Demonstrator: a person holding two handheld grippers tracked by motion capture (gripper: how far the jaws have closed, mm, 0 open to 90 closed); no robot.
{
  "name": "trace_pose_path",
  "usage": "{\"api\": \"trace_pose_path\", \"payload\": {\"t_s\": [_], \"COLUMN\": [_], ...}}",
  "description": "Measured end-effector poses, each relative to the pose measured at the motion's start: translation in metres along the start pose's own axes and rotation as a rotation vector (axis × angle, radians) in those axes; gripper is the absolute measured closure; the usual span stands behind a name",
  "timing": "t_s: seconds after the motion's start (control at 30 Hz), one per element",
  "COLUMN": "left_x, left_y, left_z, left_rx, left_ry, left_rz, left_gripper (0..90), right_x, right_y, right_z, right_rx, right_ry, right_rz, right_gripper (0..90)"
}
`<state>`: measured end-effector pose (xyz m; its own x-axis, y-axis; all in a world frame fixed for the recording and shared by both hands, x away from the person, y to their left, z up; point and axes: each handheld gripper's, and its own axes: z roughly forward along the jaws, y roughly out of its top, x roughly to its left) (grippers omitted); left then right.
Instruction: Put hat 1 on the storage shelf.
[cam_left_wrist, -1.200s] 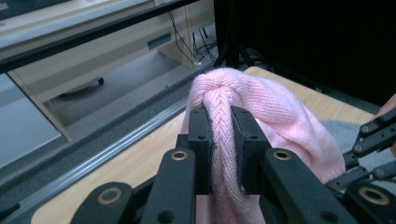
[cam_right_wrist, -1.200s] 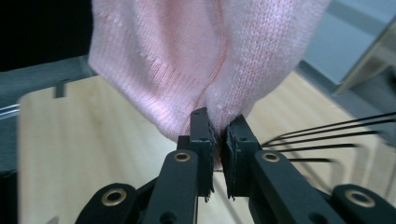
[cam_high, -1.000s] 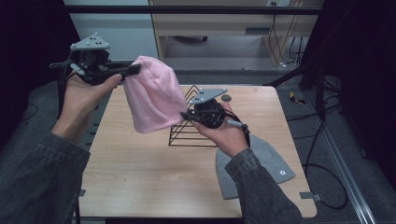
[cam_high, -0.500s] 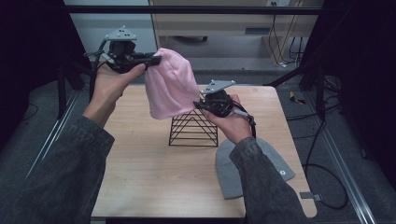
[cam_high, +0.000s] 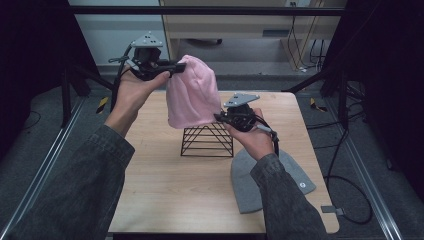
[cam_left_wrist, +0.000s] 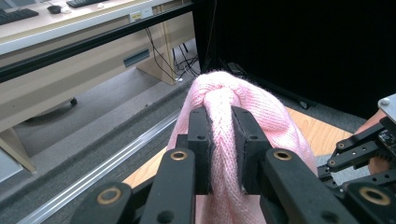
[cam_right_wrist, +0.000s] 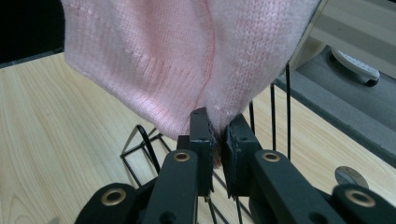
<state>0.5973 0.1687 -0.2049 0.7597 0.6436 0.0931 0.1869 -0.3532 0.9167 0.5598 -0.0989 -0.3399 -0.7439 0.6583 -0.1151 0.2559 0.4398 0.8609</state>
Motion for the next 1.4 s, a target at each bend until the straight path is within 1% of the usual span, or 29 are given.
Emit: {"api": "trace_pose_path", "payload": {"t_s": [0.07, 0.27, 0.43, 0.53, 0.8, 0.93, 1.03, 1.17, 1.4], "left_x": [-0.002, -0.007, -0.013, -0.015, -0.020, -0.022, -0.021, -0.021, -0.024], "left_y": [0.000, 0.001, 0.002, 0.002, 0.002, 0.002, 0.001, -0.004, -0.016], "left_z": [0.001, 0.005, 0.006, 0.007, 0.011, 0.013, 0.015, 0.019, 0.029], "left_rx": [0.005, 0.003, 0.011, 0.015, 0.022, 0.023, 0.032, 0.035, 0.060], "left_ry": [-0.003, -0.014, -0.023, -0.033, -0.040, -0.041, -0.042, -0.052, -0.057], "left_rz": [0.004, 0.011, 0.027, 0.028, 0.049, 0.064, 0.071, 0.068, 0.080], "left_gripper": [78.5, 78.5, 78.4, 78.5, 78.2, 78.0, 77.7, 77.5, 77.1], "right_x": [-0.001, -0.001, -0.001, -0.002, -0.004, -0.004, -0.004, -0.003, -0.003], "right_y": [-0.003, -0.007, -0.012, -0.014, -0.019, -0.021, -0.023, -0.028, -0.042], "right_z": [-0.001, -0.002, -0.003, -0.003, -0.003, -0.003, -0.004, -0.005, -0.002], "right_rx": [-0.001, -0.001, 0.003, 0.006, 0.020, 0.019, 0.021, 0.021, 0.050], "right_ry": [0.000, -0.001, 0.000, -0.002, -0.003, -0.008, -0.008, -0.009, -0.018], "right_rz": [0.008, 0.010, 0.012, 0.015, 0.022, 0.028, 0.026, 0.023, 0.024], "right_gripper": [83.5, 83.5, 83.4, 83.4, 83.5, 83.5, 83.5, 83.5, 83.5]}}
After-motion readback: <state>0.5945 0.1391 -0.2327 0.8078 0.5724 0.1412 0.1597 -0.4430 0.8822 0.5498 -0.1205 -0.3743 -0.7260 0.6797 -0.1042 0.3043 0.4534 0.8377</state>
